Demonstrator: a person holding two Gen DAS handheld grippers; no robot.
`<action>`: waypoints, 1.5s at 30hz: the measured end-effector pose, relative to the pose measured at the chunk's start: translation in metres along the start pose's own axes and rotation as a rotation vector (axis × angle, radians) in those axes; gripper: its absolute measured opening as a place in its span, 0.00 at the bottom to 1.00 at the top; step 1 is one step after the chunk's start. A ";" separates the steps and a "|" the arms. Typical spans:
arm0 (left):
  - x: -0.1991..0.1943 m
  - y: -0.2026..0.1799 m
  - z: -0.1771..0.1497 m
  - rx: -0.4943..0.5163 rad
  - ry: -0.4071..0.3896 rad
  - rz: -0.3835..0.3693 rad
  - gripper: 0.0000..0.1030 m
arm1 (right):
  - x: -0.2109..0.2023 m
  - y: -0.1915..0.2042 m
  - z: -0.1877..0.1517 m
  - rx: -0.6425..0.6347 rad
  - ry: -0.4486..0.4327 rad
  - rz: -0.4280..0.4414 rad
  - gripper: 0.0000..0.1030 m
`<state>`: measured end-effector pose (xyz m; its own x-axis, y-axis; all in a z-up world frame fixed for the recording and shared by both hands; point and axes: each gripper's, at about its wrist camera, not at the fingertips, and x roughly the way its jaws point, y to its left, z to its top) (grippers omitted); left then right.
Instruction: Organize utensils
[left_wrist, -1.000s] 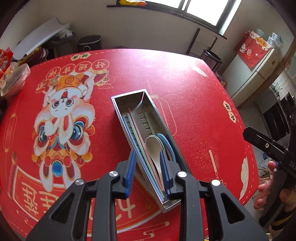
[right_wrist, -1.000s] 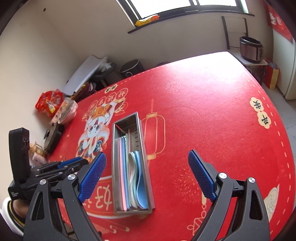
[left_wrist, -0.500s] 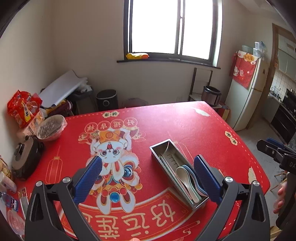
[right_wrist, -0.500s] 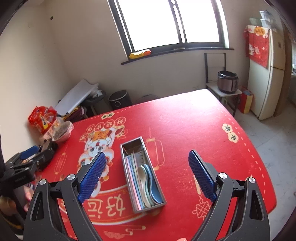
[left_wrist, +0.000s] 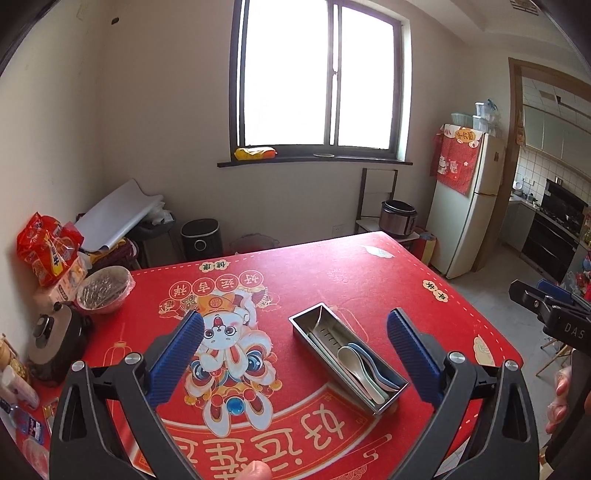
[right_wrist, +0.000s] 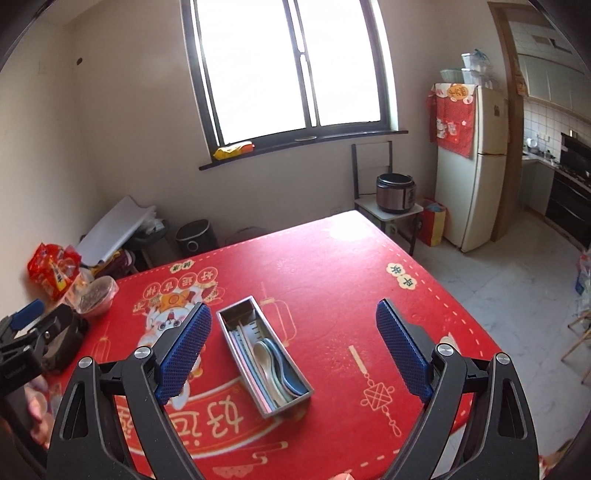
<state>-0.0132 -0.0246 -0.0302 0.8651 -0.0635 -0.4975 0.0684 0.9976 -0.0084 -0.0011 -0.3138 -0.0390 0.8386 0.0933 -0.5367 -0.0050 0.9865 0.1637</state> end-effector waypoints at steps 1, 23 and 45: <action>-0.003 -0.001 0.000 0.005 -0.006 -0.002 0.94 | -0.004 0.001 -0.001 0.002 -0.006 -0.008 0.85; -0.019 -0.012 0.000 0.052 -0.060 -0.041 0.94 | -0.043 0.009 -0.010 -0.008 -0.081 -0.156 0.85; -0.011 -0.015 0.002 0.076 -0.063 -0.038 0.94 | -0.040 0.007 -0.010 -0.002 -0.073 -0.253 0.85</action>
<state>-0.0223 -0.0393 -0.0228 0.8904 -0.1049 -0.4428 0.1370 0.9897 0.0411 -0.0403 -0.3088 -0.0246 0.8502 -0.1665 -0.4994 0.2089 0.9775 0.0298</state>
